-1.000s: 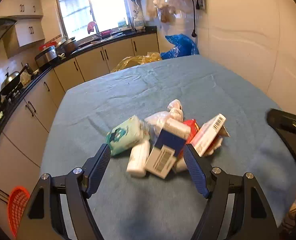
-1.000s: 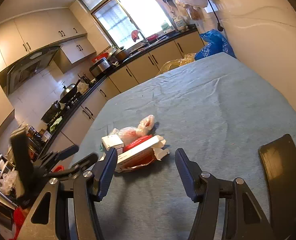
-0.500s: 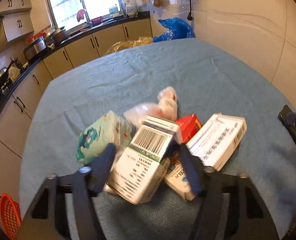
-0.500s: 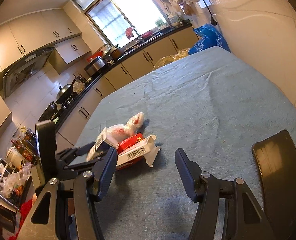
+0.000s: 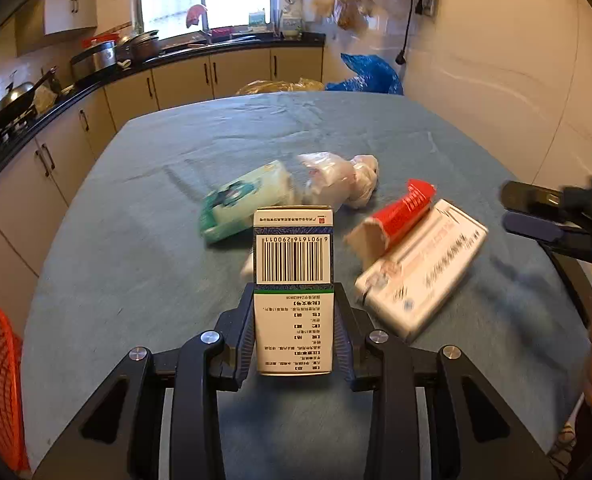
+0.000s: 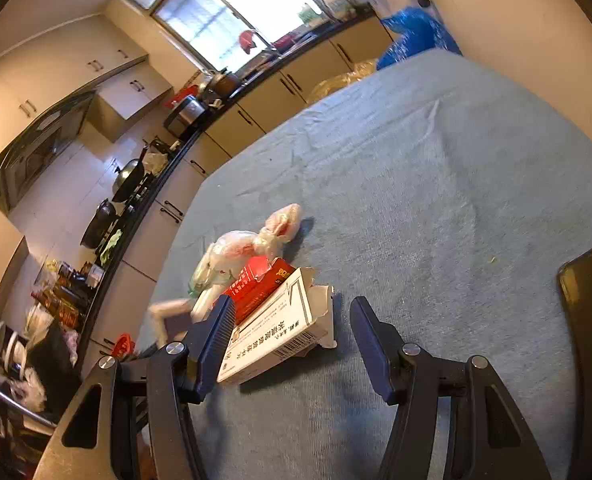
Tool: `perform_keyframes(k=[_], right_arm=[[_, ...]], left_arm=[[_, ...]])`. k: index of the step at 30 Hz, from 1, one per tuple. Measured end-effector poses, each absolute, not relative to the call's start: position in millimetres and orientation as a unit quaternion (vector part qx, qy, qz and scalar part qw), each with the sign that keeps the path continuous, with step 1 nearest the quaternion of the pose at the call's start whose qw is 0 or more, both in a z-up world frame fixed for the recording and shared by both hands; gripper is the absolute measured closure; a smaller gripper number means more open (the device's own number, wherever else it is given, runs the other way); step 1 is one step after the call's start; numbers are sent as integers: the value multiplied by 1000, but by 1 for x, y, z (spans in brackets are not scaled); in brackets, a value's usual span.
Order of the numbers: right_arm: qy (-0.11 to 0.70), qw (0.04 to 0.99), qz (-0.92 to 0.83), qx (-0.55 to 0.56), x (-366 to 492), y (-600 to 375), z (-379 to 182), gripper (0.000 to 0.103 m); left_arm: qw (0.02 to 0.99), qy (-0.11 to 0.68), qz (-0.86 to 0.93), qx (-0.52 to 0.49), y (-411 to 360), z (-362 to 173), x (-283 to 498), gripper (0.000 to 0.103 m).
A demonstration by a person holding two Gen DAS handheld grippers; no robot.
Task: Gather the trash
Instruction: 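Grasp the white barcode medicine box with the left tool while the right tool grasps the white blister-pack box, then lift and carry both white medicine boxes with both tools over the red basket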
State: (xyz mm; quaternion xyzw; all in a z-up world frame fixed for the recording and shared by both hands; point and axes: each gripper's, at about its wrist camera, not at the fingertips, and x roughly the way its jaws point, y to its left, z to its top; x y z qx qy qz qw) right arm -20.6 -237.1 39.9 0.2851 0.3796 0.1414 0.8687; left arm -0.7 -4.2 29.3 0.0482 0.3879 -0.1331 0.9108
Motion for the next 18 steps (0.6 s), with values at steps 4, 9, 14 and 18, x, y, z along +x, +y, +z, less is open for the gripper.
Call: perform_keyframes(k=[4, 9, 14, 18], right_arm=[[398, 861, 128, 288, -5, -236, 30, 39], [411, 853, 131, 293, 9, -229, 18, 39], [422, 849, 146, 283, 15, -214, 12, 64], [402, 859, 165, 270, 5, -207, 21, 79]], left_arm=[[915, 382, -126, 30, 17, 30, -16, 70], [916, 381, -125, 13, 31, 27, -23, 70], [916, 381, -128, 4, 37, 25, -26, 70], [916, 381, -129, 1, 38, 24, -28, 70]])
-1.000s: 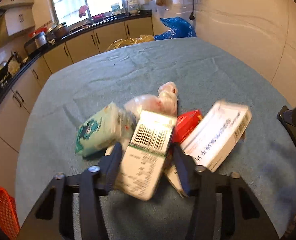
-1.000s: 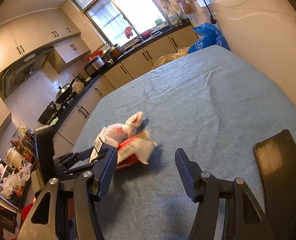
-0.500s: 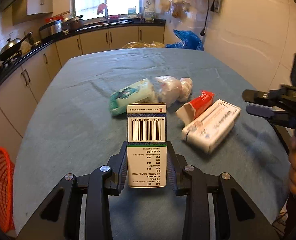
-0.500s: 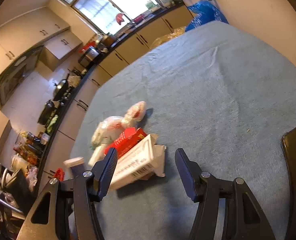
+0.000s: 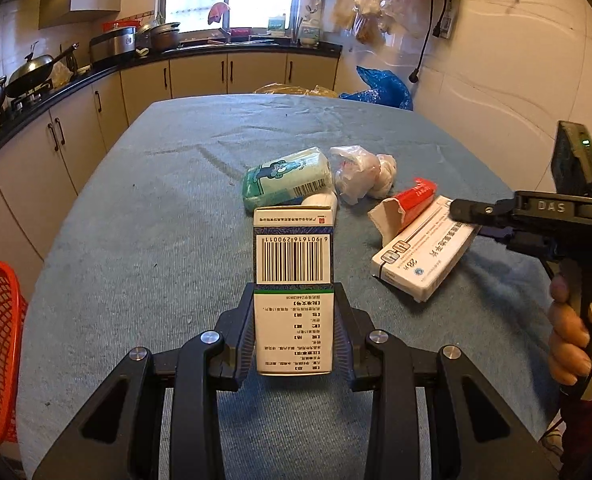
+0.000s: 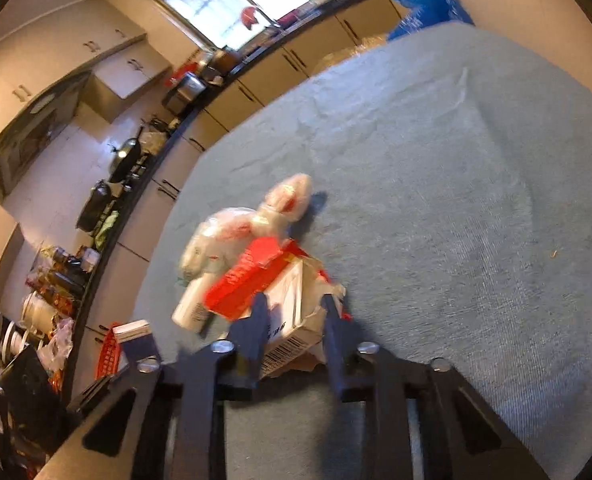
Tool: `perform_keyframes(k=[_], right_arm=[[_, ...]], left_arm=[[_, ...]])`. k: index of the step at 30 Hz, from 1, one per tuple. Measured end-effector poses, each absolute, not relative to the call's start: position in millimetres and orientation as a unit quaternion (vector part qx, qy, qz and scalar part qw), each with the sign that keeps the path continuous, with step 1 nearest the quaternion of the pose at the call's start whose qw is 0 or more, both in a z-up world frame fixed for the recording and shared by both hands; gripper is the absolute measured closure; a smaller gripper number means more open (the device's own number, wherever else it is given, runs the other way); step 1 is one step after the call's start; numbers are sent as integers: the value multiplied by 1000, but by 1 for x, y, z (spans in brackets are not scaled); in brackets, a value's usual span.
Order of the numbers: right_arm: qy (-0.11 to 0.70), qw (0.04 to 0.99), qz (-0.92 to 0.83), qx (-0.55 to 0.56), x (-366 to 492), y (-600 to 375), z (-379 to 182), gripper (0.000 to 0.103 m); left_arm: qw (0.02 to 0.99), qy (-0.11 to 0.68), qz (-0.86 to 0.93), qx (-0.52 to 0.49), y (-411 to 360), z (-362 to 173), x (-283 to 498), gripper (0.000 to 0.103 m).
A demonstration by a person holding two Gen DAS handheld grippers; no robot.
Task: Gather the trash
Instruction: 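Lift and carry both white medicine boxes with both tools over the red basket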
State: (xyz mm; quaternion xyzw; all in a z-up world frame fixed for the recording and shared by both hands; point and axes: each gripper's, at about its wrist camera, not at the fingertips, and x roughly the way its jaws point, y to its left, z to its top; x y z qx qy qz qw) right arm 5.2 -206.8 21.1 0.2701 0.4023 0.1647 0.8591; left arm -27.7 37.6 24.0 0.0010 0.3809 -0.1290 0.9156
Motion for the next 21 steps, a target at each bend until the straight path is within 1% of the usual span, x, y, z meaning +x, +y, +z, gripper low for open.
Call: perform_keyframes(k=[4, 13, 21], right_arm=[[374, 873, 173, 259, -14, -206, 40, 81], [301, 917, 171, 199, -62, -194, 82, 81], [290, 923, 190, 169, -82, -168, 92, 81]], left_arm=[[919, 374, -128, -2, 39, 28, -33, 70], [924, 360, -126, 1, 39, 41, -53, 70], [927, 355, -120, 6, 42, 48, -66, 70]])
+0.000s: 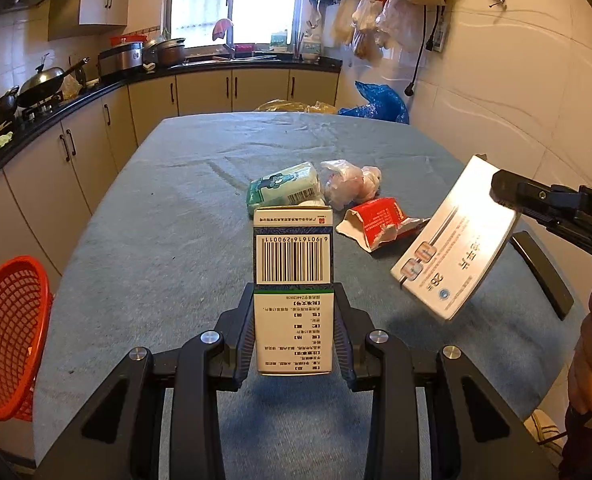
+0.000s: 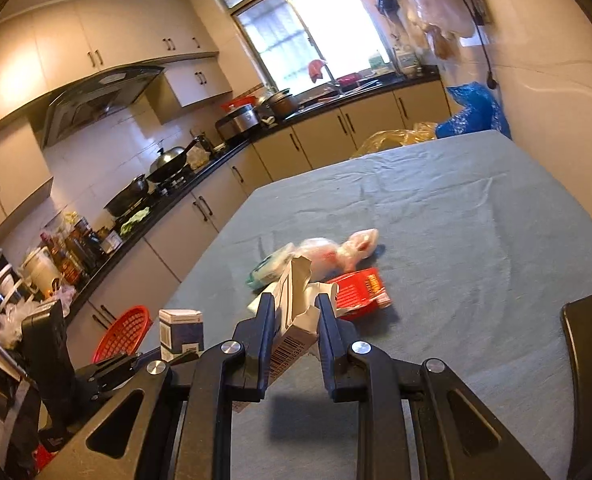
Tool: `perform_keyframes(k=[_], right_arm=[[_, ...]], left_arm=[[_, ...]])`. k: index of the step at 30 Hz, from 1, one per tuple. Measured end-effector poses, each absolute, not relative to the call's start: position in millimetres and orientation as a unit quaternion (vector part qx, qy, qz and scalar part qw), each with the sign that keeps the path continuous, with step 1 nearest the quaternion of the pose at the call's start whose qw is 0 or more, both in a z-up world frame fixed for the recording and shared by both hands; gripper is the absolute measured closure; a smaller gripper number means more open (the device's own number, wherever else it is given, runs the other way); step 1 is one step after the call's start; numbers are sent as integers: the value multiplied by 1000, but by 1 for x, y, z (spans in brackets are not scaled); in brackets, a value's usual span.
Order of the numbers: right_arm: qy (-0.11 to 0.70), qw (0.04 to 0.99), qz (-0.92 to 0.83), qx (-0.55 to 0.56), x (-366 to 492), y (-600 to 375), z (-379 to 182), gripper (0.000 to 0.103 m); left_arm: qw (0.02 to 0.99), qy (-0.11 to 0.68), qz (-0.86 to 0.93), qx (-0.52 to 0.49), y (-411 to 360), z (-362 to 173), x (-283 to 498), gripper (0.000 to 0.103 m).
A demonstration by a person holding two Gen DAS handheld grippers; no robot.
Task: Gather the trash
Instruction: 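Lift and carry both white medicine boxes with both tools over the red basket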
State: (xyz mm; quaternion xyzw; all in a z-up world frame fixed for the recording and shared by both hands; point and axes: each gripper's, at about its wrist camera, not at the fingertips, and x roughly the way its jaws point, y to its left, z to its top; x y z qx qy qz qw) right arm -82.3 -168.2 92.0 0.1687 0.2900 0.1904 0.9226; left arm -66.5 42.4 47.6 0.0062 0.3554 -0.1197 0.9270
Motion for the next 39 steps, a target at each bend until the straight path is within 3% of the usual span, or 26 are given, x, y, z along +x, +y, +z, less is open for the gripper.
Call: perform_keyframes(k=[39], right_arm=[[307, 919, 225, 103, -84, -94, 90, 81]], left_arm=[[932, 355, -75, -18, 84, 38, -83, 70]])
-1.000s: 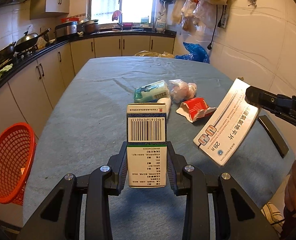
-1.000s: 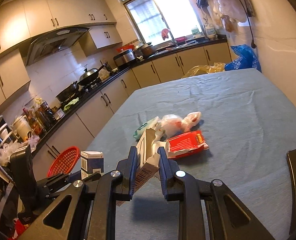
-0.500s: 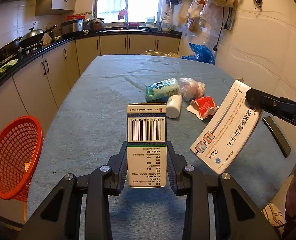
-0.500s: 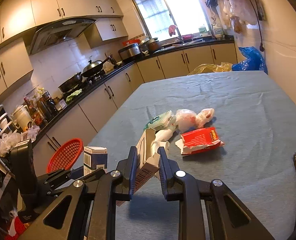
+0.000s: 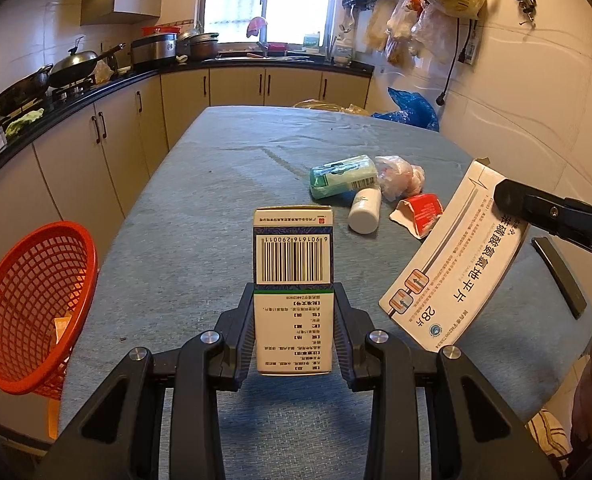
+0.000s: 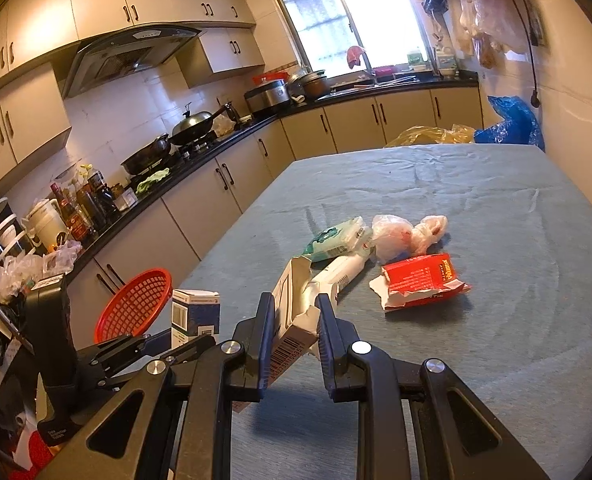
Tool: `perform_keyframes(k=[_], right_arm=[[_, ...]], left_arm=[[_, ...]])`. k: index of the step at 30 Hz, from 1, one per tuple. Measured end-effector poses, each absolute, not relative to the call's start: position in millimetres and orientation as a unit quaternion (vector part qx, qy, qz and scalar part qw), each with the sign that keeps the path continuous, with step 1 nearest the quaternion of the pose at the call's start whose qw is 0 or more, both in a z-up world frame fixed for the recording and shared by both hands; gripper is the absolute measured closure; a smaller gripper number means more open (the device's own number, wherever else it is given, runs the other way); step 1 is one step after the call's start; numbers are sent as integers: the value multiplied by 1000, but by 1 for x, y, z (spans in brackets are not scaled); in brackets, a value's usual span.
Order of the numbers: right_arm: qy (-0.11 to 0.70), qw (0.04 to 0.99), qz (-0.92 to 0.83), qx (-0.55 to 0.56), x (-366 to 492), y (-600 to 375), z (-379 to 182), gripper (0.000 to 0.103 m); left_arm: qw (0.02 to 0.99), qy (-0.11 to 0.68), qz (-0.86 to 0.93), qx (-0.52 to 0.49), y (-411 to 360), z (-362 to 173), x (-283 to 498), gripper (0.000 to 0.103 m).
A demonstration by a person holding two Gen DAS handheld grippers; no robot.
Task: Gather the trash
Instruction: 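Lift and carry both white medicine boxes with both tools over the red basket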
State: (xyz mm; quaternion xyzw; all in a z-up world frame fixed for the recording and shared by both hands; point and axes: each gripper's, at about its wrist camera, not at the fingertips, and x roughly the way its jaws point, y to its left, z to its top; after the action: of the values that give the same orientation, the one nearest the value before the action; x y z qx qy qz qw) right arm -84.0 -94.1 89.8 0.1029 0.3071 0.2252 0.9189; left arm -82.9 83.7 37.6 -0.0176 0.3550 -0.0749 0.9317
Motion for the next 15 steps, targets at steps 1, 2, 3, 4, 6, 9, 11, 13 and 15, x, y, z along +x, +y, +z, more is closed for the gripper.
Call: perform_keyframes(k=[1, 2, 3, 4, 6, 9, 11, 13, 15], right_arm=[[308, 919, 226, 102, -83, -93, 90, 81], [308, 918, 227, 101, -83, -92, 90, 81], [308, 918, 228, 100, -83, -90, 90, 81], [308, 918, 229, 99, -82, -89, 91, 81], [308, 918, 230, 97, -82, -86, 92, 81], [307, 918, 233, 94, -81, -82, 93, 81], [307, 918, 235, 91, -80, -78, 93, 81], [307, 917, 237, 90, -79, -75, 93, 81], [308, 917, 239, 88, -78, -73, 93, 81]], left_arm=[[932, 355, -74, -18, 84, 37, -83, 70], [932, 355, -74, -19, 84, 38, -83, 70], [932, 355, -73, -19, 85, 37, -83, 70], [932, 355, -72, -19, 85, 37, -84, 70], [932, 355, -71, -20, 85, 37, -85, 70], [932, 354, -69, -22, 87, 38, -85, 70], [933, 354, -67, -24, 89, 37, -86, 70], [933, 353, -64, -26, 91, 38, -86, 70], [933, 352, -63, -28, 95, 38, -87, 70]])
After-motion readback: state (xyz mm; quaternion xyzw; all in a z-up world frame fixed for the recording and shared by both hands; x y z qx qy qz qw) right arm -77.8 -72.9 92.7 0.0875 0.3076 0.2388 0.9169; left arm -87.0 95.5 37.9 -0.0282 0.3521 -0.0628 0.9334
